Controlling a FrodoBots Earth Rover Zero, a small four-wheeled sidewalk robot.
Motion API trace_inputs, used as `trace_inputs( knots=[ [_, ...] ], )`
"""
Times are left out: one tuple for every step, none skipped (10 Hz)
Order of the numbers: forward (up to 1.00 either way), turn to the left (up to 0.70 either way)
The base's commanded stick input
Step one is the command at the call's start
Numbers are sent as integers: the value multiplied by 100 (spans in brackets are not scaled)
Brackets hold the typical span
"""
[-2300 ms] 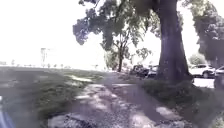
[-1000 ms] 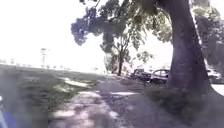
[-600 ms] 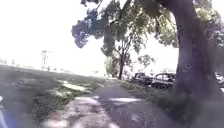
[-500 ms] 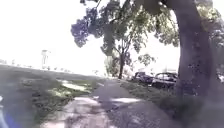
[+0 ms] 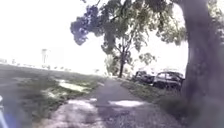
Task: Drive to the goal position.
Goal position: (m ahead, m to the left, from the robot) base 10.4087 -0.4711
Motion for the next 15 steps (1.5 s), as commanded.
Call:
trace_inputs(
  knots=[
    [70, 0],
    [70, 0],
    [70, 0],
    [70, 0],
    [70, 0],
    [70, 0],
    [70, 0],
    [70, 0],
    [70, 0],
    [70, 0],
    [70, 0],
    [70, 0],
    [70, 0],
    [70, 0],
    [70, 0]
  ],
)
